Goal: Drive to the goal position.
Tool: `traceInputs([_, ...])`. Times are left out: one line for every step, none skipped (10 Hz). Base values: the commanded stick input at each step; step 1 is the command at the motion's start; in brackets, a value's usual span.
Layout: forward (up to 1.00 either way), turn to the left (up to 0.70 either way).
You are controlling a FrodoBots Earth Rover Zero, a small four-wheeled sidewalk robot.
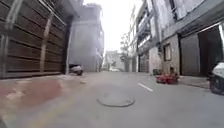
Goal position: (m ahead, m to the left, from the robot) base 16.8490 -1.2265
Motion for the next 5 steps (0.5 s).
traceInputs([1.0, -0.34])
traceInputs([1.0, -0.34])
traceInputs([1.0, -0.34])
traceInputs([1.0, -0.1])
traceInputs([1.0, 0.06])
